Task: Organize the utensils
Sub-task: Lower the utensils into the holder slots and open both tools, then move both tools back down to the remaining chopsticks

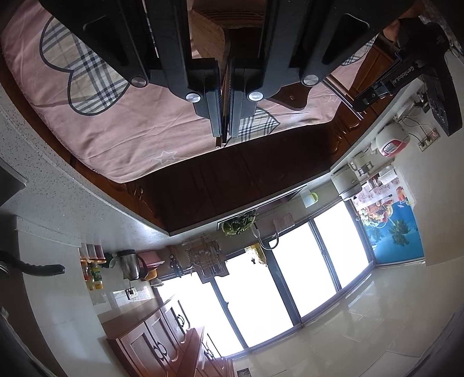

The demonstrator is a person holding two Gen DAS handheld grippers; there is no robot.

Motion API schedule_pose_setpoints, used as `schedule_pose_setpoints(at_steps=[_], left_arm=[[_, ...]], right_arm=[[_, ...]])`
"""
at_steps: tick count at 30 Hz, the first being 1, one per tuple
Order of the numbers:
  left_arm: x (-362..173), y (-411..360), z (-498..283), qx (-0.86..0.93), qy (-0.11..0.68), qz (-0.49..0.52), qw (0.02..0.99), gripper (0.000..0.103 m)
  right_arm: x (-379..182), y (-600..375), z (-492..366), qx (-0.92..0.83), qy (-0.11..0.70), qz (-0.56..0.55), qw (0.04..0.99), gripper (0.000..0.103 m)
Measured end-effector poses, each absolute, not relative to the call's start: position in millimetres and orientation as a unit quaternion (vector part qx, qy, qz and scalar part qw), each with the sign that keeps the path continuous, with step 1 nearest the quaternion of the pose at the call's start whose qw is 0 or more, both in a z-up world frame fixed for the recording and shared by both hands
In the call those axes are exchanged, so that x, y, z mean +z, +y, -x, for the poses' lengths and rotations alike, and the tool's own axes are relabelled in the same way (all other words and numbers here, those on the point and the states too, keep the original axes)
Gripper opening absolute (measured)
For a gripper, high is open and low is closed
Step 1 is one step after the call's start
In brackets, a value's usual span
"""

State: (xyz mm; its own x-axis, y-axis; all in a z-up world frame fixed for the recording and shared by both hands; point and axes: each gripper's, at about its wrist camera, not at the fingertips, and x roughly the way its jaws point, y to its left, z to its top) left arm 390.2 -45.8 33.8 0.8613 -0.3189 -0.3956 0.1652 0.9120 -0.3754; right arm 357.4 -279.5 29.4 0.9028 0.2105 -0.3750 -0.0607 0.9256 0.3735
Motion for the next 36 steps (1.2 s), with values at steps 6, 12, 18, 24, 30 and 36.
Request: schedule_pose_setpoints(at_steps=[6, 12, 18, 24, 30, 36], left_arm=[[36, -45, -391, -0.129, 0.236, 0.167, 0.948, 0.006], [39, -42, -387, -0.126, 0.24, 0.167, 0.948, 0.042], [42, -34, -371, -0.117, 0.239, 0.17, 0.949, 0.073], [43, -27, -348, -0.11, 0.244, 0.156, 0.951, 0.086], [41, -22, -323, -0.107, 0.257, 0.139, 0.95, 0.091], [36, -12, -297, -0.104, 0.274, 0.137, 0.946, 0.091]], right_arm=[[29, -279, -357, 0.071, 0.211, -0.179, 0.958, 0.005], [28, -280, -354, 0.07, 0.213, -0.184, 0.957, 0.013], [30, -288, -339, 0.065, 0.199, -0.199, 0.957, 0.066], [30, -290, -323, 0.069, 0.199, -0.203, 0.956, 0.083], [29, -285, -302, 0.08, 0.204, -0.201, 0.955, 0.087], [28, -280, -279, 0.088, 0.21, -0.201, 0.953, 0.088]])
